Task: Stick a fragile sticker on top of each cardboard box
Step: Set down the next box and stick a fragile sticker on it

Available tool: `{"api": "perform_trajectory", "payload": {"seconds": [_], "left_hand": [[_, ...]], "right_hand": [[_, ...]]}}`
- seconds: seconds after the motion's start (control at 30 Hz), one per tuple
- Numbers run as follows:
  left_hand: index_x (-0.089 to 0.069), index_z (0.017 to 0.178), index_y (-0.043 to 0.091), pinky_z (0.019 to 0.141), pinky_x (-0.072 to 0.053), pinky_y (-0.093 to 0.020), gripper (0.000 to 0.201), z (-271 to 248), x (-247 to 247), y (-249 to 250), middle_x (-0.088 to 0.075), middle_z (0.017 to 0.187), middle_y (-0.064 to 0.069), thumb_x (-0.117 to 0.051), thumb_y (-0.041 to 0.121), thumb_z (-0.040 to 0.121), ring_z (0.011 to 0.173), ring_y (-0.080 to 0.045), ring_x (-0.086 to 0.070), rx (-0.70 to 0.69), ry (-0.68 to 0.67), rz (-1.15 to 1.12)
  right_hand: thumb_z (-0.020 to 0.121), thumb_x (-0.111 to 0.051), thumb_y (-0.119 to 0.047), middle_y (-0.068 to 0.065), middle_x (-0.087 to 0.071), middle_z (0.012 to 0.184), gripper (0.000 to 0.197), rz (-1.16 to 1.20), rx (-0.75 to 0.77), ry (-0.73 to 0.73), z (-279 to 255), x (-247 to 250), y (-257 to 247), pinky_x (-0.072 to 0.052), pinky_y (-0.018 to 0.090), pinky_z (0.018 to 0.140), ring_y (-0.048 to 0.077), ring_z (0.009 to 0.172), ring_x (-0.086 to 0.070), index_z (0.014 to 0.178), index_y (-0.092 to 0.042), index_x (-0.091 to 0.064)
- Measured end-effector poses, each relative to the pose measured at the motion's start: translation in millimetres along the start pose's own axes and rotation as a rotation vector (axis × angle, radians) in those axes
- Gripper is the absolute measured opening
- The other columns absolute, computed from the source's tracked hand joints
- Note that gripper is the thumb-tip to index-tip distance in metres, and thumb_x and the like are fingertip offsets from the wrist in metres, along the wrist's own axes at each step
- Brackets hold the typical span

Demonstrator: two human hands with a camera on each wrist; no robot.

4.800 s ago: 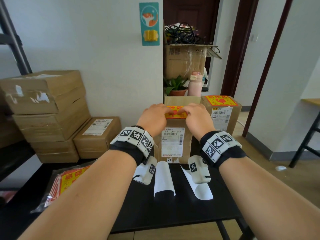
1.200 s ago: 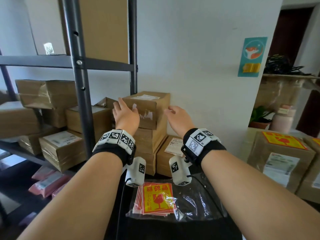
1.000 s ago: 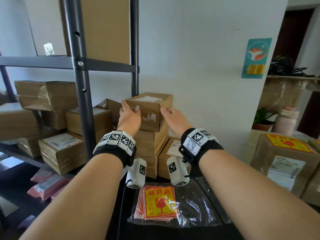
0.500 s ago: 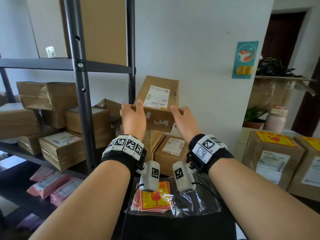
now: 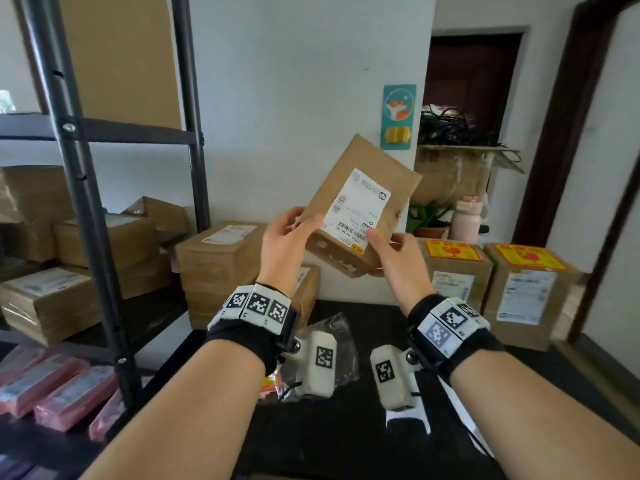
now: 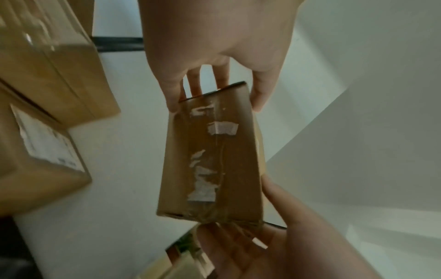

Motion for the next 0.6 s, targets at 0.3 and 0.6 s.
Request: {"api": "perform_trajectory", "payload": {"seconds": [0.3,0.6], "left_hand": [[-0.049,0.124,0.045,0.085,-0.057,-0.033,0.066,-14.2,-78.5,-2.4,-0.045,0.134,0.000,-0.081,0.032,0.067,0.113,-0.015,-0.056,-0.063,-0.134,0.090],[-0.051,0.109,0.032,0.101,-0.044,-0.041,0.055,-18.7,-88.3,44.7,-0.030,0.119,0.012,-0.070,0.017,0.059,0.117,-0.020,-0.039,-0.337,-0.172,0.484]], "right_hand": [[0.088,-0.063,-0.050,-0.001,-0.069,0.108,0.047,-0.046,-0.069,0.016,-20.1,68.1,12.7,-0.060,0.038,0.081,0.014,0.091,-0.070,0.118,-0.014,-0.056],[0.078,-0.074,-0.038,-0.001,-0.046,0.131,0.064,-0.510,0.285,0.222,-23.6,114.3,-47.5,-0.042,0.037,0.102,0.018,0.122,-0.044,0.132,-0.019,-0.045]]}}
Point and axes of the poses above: each hand's wrist, its own z-axis towards the middle knuckle, its own x-axis out of the back of the hand, y = z × x, the point moved 8 cm from there along z, towards the middle knuckle
